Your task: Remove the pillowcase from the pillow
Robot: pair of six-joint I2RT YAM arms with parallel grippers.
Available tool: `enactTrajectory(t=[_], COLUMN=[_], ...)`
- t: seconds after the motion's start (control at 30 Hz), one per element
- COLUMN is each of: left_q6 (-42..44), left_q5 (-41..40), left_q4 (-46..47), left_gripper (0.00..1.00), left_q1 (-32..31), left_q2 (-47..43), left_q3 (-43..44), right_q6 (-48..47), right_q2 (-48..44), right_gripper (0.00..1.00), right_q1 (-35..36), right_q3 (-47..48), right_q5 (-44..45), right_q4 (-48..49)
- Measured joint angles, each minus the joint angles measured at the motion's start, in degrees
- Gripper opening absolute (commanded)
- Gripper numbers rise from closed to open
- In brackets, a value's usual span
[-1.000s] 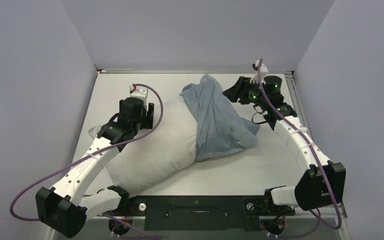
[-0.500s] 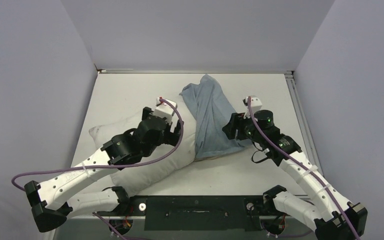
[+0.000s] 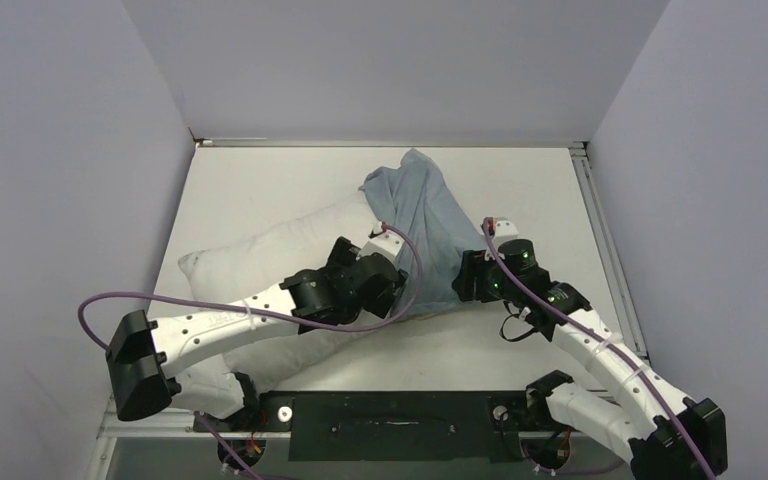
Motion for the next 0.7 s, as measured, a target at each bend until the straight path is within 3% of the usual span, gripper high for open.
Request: enactTrajectory(t=[0.13,0.3,0.33,0.43,0.5,0.7], left_q6=[-0.35,-1.09,-1.16,-1.42,-1.42,-1.62], left_q5=[-2.45,-3.5,-3.56,-3.56,-3.43,-2.27], left_q4=[0.09,0.59,0.7,1.11,1.51,2.62], left_gripper=[0.97,0.72,0.65,0.17,0.0,0.0], left_q1=[0.2,1.25,1.55,2.56,3.45,6.78], left_q2=[3.39,5.7,5.86,5.86,5.86,5.16], left_q3=[0.0,0.0,0.0,-0.02,-0.2,-1.4], right_q6=[-0.24,-1.14,-1.29,-1.84,-2.38,-3.52], right_q2=[1.86,3.39,3.76,4.76,5.25,4.87], right_gripper=[0.49,0.37,0.33,0.16,0.06,0.05], right_q1=[-0.09,-0.52,-0.76,-1.22,-1.64,-3.96], right_q3=[-1.11,-2.21,-2.38,-2.49,-2.49,-2.08], right_q5=[-0.9,-2.03,-2.27,-2.89,-3.32,-4.85], right_q4=[1.29,3.63,4.17,5.11,5.33,4.7])
